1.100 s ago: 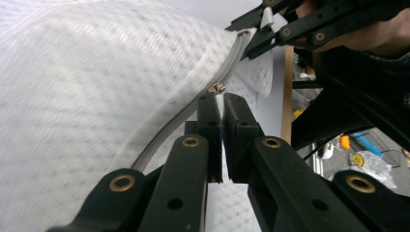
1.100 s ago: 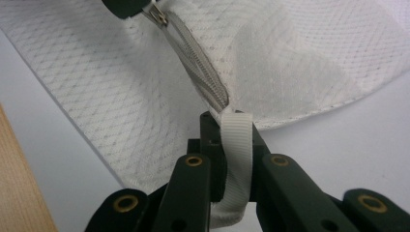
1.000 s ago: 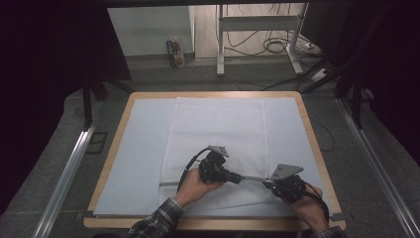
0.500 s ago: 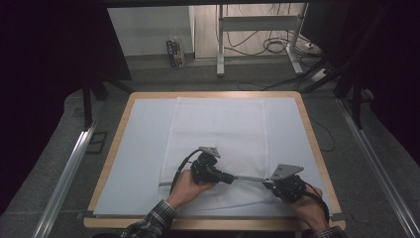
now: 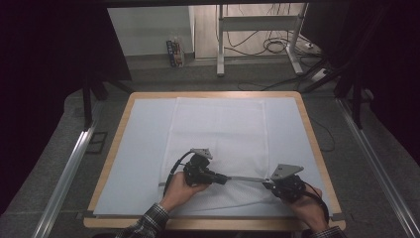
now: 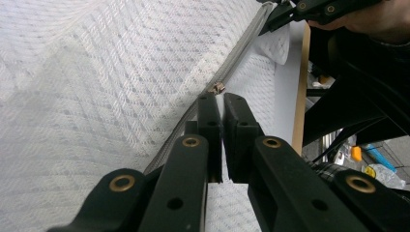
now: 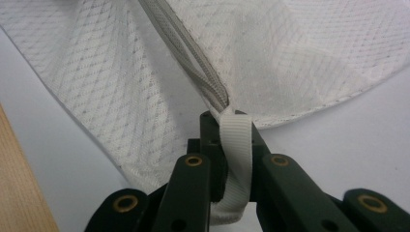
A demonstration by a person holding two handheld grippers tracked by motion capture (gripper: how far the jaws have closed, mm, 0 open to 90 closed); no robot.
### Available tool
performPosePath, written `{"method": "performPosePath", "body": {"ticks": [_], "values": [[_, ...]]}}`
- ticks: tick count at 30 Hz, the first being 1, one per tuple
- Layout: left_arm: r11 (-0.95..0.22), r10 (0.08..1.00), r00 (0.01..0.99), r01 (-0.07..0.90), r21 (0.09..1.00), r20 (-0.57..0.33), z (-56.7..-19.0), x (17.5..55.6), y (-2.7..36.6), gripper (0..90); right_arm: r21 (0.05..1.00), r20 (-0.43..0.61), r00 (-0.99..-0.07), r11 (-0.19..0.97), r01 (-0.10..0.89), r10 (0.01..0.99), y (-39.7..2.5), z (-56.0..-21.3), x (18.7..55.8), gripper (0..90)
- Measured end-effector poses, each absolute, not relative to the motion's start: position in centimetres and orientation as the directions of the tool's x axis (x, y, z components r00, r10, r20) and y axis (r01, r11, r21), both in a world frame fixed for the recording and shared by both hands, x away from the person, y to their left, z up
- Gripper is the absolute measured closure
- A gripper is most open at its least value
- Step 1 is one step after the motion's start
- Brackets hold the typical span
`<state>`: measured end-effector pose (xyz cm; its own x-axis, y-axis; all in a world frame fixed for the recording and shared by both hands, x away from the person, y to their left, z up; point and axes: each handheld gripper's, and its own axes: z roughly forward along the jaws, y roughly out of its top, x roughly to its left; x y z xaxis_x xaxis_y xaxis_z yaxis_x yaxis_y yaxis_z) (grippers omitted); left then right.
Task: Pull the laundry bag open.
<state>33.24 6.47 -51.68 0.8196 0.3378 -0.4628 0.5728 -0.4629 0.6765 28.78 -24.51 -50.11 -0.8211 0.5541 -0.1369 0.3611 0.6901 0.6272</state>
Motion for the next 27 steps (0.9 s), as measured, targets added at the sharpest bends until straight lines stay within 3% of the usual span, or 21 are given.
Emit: {"method": "performPosePath", "body": {"ticks": [27], "values": [[-0.413,0.411,0.787,0.611,0.675,-0.461,-52.0,31.9,10.0,87.3,0.617,-0.132,-0.816,0.691,0.377,0.563,-24.5,-50.3,28.8,85.0]]}}
